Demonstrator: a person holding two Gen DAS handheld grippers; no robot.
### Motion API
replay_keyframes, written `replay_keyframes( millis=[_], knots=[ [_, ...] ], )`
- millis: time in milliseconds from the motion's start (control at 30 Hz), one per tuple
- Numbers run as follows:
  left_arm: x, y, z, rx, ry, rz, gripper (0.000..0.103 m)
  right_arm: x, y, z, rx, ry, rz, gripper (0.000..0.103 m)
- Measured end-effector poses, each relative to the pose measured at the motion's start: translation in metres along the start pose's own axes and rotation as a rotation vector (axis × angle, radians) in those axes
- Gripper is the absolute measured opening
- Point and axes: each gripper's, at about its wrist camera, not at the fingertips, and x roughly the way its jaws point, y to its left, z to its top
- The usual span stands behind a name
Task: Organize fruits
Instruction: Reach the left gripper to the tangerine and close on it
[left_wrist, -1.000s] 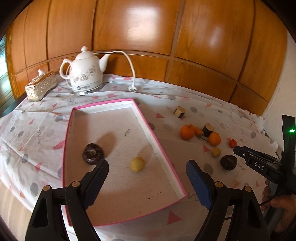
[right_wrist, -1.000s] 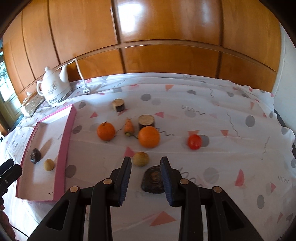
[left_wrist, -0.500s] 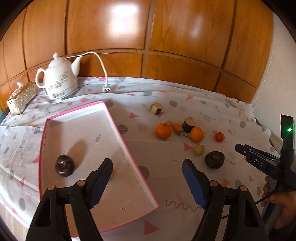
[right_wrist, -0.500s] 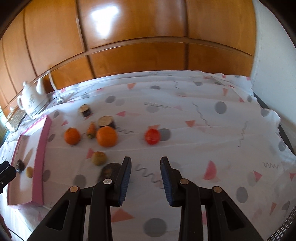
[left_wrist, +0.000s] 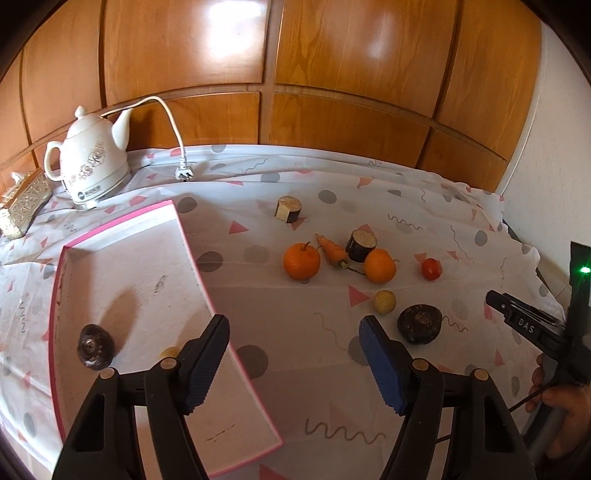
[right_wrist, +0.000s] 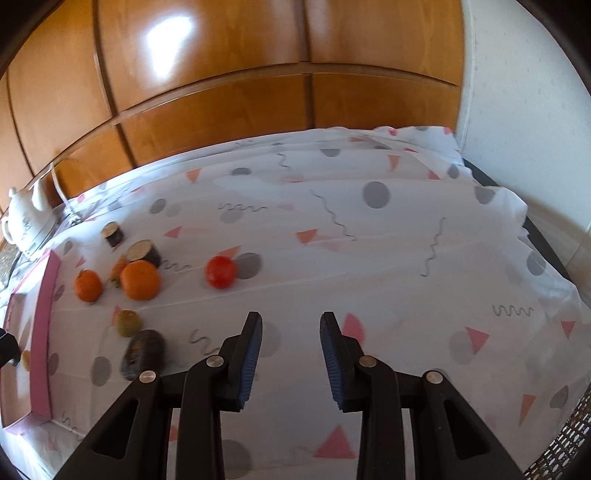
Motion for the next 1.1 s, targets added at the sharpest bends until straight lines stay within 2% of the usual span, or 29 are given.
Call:
replay_keyframes(
  millis=[333,667,933,967,1000,1033,1100],
  knots=[
    [0.036,-0.004,0.022,-0.005,0.053,-0.001,0.064,0.010,-0.032,-0.002,0.070,0.012,-0.055,0.034],
    [0.083,-0.008,0.044,0.005,0.114,0.031,0.063,0.018,-0.056,-0.005,0.122,0.006,-0.112,0.034],
    [0.122,-0.005,0.055,-0.030,0.171,0.049,0.063,0.027,-0.067,-0.013,0.148,0.021,-0.127,0.034],
    [0.127,-0.005,0.056,-0.036,0.176,0.045,0.062,0.028,-0.068,-0.013,0.150,0.019,-0.131,0.034],
    [0.133,-0.004,0.056,-0.042,0.188,0.042,0.048,0.028,-0.069,-0.014,0.152,0.016,-0.133,0.034],
    [0.138,-0.003,0.056,-0.050,0.204,0.026,0.039,0.028,-0.070,-0.015,0.153,0.011,-0.134,0.034],
    [0.139,-0.004,0.055,-0.049,0.200,0.027,0.039,0.028,-0.070,-0.015,0.153,0.004,-0.137,0.035]
  ],
)
